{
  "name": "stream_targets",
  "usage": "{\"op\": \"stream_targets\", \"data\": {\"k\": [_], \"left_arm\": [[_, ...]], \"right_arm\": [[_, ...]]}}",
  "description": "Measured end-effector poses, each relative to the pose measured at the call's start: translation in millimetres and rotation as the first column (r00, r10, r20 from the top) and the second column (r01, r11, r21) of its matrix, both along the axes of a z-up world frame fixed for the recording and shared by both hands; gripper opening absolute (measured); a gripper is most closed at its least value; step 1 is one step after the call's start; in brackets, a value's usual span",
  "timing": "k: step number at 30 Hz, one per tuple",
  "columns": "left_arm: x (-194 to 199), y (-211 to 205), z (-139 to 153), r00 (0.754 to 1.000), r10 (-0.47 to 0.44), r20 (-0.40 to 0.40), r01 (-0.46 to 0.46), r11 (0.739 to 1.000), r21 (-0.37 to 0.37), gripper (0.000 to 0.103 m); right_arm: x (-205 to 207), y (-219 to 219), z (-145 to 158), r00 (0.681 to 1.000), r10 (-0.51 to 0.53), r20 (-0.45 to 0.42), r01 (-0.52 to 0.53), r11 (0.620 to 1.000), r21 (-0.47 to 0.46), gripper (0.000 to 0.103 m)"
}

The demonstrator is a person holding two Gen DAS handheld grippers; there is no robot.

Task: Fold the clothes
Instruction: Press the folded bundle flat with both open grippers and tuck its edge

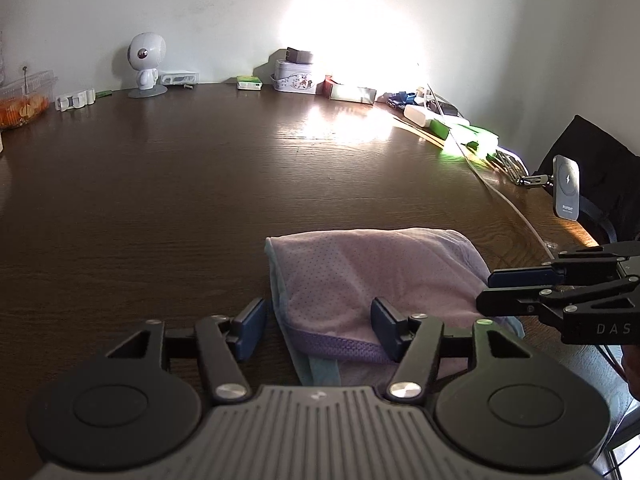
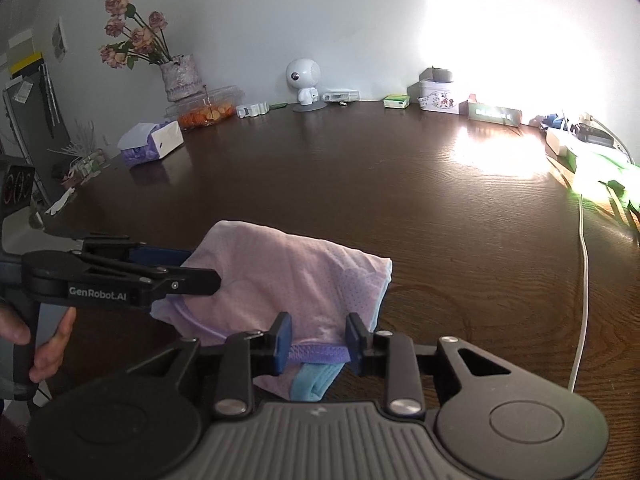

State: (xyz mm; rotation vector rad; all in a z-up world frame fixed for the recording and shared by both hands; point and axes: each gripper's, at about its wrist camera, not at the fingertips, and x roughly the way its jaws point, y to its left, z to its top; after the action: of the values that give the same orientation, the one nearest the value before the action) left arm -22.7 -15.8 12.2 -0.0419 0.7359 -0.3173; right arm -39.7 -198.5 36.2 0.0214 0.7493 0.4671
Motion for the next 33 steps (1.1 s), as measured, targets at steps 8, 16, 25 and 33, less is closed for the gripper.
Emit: {"op": "stream_targets", "data": {"k": [8,16,25,33], "left_arm": [[-12,3,6,1.000,0.009,0.008,-0.009,1.000,0.005,0.070],[-31,7,20,0.998,0.031,0.048,-0.030,1.000,-0.004,0.078],[-7,-9,28,0.998,0.039,0.049,-0.039,0.999,-0.011,0.085],[-13,-13,-6,1.000,-0.003,-0.020,0.004,0.999,0.046,0.071]], "right_arm": [[-15,5,8,1.000,0.014,0.021,-0.014,1.000,-0.023,0.046],[-29,4,13,0.999,-0.017,0.040,0.018,0.999,-0.032,0.046],[-12,3,23,0.993,-0.092,0.074,0.090,0.995,0.032,0.042],[8,17,-7,0.997,-0.078,-0.022,0.078,0.997,0.001,0.038]]}}
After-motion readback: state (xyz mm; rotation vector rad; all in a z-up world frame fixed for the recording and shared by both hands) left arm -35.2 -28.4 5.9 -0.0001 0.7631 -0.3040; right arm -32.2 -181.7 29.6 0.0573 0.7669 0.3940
